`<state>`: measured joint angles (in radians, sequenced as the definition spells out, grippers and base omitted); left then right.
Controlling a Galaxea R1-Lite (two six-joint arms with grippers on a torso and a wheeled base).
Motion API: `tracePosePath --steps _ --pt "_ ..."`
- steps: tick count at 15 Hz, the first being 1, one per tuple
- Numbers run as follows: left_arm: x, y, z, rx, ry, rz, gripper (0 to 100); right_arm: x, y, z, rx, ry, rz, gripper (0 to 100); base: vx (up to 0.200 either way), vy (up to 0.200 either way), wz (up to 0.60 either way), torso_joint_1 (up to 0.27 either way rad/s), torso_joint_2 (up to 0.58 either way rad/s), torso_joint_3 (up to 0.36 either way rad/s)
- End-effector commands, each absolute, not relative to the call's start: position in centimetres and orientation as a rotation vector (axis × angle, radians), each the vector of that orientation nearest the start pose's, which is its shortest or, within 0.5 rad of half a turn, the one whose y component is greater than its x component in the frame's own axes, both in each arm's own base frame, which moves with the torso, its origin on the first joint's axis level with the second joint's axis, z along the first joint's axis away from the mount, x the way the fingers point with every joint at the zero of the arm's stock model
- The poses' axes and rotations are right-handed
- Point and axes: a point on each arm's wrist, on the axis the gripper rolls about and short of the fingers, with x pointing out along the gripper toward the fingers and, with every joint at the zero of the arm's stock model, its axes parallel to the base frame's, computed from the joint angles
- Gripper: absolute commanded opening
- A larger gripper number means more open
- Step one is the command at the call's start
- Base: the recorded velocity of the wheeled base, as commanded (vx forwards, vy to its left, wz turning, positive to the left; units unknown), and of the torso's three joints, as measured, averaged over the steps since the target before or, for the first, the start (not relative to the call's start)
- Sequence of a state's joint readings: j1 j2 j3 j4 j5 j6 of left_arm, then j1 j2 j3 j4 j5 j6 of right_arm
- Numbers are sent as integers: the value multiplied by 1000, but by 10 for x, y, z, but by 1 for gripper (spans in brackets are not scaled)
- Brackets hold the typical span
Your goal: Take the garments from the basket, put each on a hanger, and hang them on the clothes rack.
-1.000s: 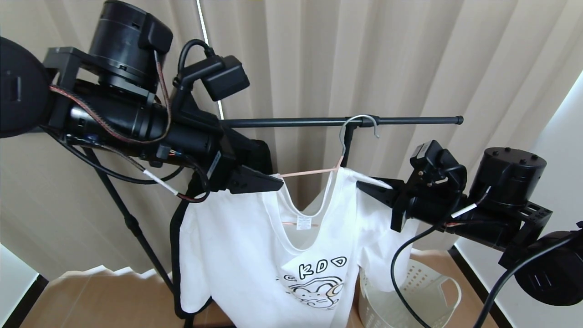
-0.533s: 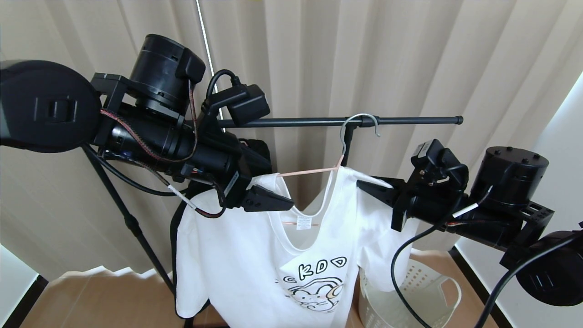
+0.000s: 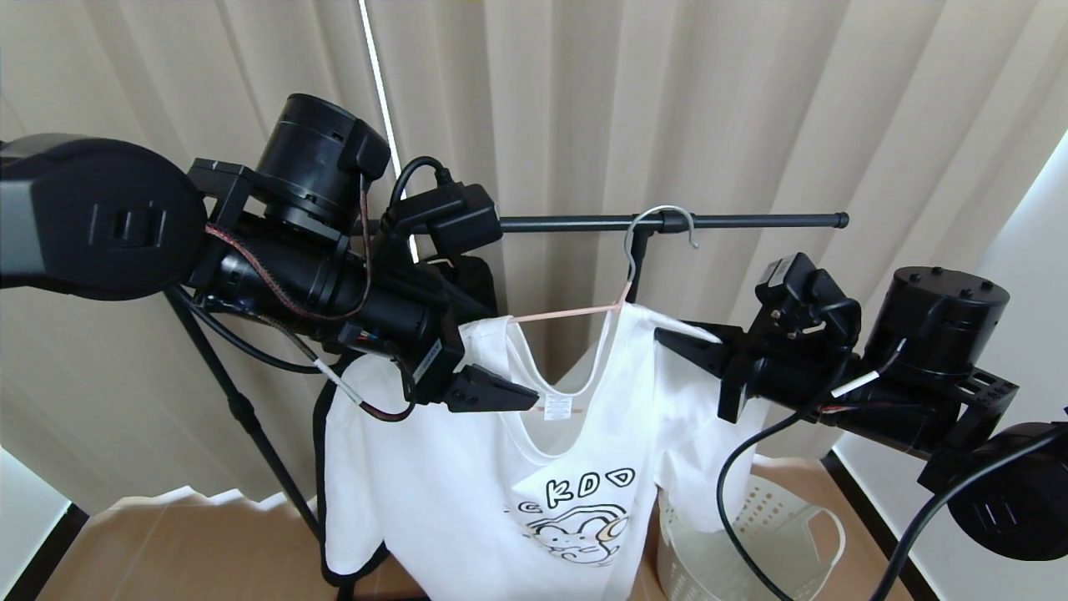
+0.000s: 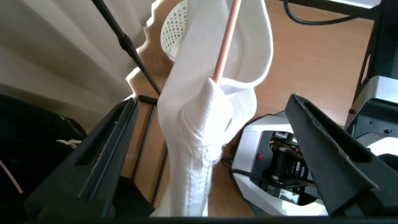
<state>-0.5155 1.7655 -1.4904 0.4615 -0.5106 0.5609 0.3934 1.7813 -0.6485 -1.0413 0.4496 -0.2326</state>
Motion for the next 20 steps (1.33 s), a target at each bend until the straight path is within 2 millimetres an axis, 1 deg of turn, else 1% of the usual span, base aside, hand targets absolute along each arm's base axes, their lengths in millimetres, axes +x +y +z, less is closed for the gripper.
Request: tracePosePath --steps 1,8,9,18,20 --pt "273 -168 252 488 475 -1166 100 277 126 159 -217 -9 850 0 0 0 0 0 0 0" --pt "277 -170 246 488 496 -1168 100 276 125 161 -217 -15 847 0 0 0 0 0 0 0" --pt "277 -170 246 488 496 -1168 0 276 125 161 -217 -15 847 0 0 0 0 0 0 0" --pt "274 -167 244 490 506 -1164 0 276 125 161 -241 -23 847 0 0 0 0 0 0 0" --pt "273 -166 246 490 496 -1159 0 276 125 161 -241 -19 845 0 0 0 0 0 0 0"
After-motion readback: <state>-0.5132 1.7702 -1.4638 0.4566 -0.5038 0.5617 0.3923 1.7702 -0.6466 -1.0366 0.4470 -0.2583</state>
